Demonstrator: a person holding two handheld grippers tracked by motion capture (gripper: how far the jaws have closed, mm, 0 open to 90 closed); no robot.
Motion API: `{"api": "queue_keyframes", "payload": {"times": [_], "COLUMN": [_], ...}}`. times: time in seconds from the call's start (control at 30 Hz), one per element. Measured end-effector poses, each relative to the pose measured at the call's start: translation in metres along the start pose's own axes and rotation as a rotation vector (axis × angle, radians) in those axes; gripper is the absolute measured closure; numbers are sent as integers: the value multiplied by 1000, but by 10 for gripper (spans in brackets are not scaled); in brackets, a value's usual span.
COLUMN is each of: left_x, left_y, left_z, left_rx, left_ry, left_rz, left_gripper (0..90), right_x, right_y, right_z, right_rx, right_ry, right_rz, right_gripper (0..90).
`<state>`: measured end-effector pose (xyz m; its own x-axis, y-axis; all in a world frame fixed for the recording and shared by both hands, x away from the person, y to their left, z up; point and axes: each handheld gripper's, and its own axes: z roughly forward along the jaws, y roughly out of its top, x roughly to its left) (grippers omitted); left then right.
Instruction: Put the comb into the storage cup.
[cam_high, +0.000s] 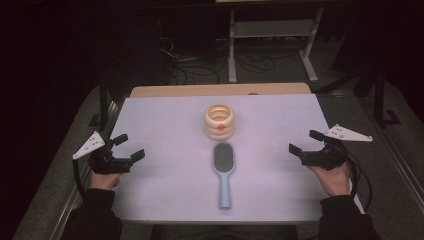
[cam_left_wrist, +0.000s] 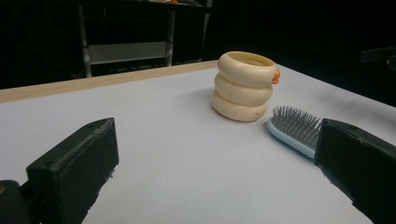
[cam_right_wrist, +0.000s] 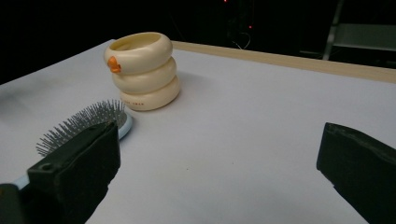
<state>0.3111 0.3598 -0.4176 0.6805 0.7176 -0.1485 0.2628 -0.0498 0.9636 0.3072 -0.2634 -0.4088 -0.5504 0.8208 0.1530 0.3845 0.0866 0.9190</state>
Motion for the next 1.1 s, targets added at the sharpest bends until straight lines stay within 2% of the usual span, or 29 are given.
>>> {"api": "queue_keyframes", "payload": {"times": [0.27,0.67,0.87,0.97,1.1], "left_x": [-2,-2,-2,-3,-5], "left_y": [0,-3,-3,-3,-3], "left_z": [1,1,0,-2,-4], "left_rx": [11,9,4,4,-3], "left_ry": [-17,-15,-14,-5,2], "left_rz": [8,-1,-2,2,0], "left_gripper": [0,0,0,0,0], "right_x": [3,3,7,9,9], "right_y": [-1,-1,2,4,8], "right_z": [2,2,1,2,2], "right_rx": [22,32,24,38,38], "right_ry": [2,20,18,8,15], "right_rz": [-15,-6,-16,-37,-29], "right_gripper": [0,0,0,0,0]}}
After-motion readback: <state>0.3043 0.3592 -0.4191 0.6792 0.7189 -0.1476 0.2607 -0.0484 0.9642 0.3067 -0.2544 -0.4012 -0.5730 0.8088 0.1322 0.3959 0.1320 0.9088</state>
